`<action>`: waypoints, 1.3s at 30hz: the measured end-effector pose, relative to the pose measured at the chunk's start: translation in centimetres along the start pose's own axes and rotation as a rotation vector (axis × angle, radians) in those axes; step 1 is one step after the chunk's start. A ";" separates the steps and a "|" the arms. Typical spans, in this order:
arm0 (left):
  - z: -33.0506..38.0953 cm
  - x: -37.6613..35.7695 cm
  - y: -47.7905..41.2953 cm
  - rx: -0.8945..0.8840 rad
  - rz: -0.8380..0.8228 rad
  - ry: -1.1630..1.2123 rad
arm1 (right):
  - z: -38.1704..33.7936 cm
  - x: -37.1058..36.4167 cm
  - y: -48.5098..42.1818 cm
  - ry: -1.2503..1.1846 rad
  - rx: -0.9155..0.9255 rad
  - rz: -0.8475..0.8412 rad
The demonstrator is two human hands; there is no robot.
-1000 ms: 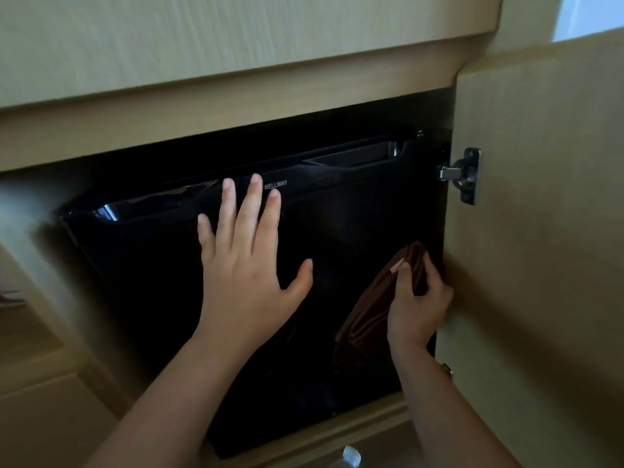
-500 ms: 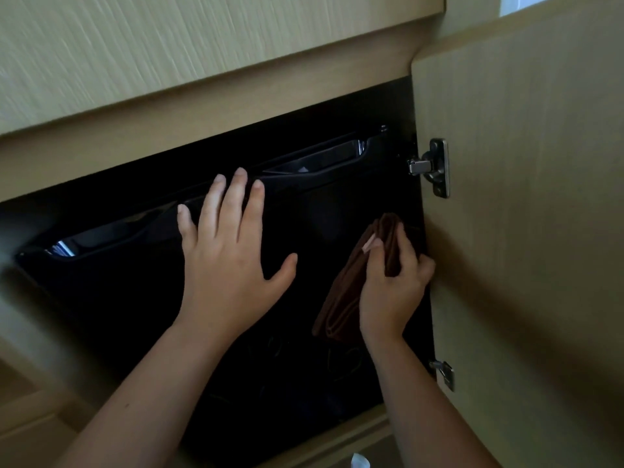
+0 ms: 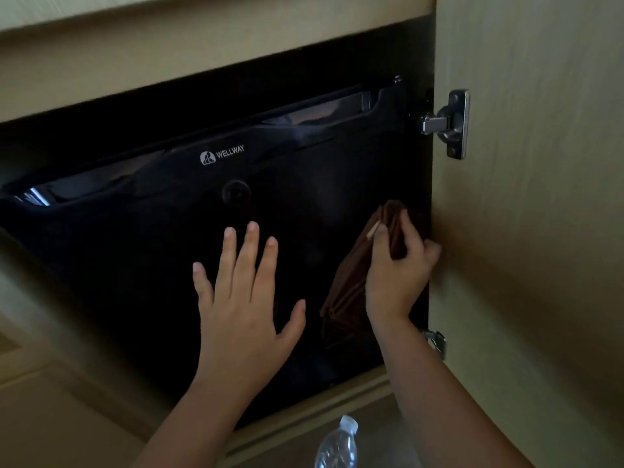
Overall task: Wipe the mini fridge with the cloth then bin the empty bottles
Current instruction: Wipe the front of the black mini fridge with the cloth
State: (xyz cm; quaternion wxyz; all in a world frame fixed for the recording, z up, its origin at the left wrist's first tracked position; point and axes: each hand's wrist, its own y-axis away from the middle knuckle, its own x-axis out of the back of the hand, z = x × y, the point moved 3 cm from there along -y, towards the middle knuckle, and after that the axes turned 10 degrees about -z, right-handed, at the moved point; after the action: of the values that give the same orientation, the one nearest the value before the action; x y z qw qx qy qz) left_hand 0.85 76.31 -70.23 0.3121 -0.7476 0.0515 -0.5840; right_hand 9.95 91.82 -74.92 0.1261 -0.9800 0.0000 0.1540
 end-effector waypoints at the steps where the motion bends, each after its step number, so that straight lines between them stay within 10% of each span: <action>1: -0.2 -0.2 0.2 0.016 0.001 0.004 | 0.1 -0.1 0.0 -0.004 0.020 0.012; 12: -2.8 -1.8 3.8 0.245 -0.010 0.077 | 12.3 4.6 4.3 0.267 -0.439 0.191; 24: -6.4 -3.9 7.6 0.700 -0.139 0.381 | 8.3 1.6 3.2 0.143 -0.073 0.181; 39: -7.4 -4.6 7.9 0.801 -0.117 0.573 | 15.9 4.4 5.1 0.190 -0.320 0.235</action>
State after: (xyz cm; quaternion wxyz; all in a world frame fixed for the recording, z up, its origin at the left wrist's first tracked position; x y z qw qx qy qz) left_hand -5.05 68.99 -77.32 0.5147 -0.3798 -0.1354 -0.7566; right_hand 9.13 90.97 -92.18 -0.0506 -0.9909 0.1016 0.0728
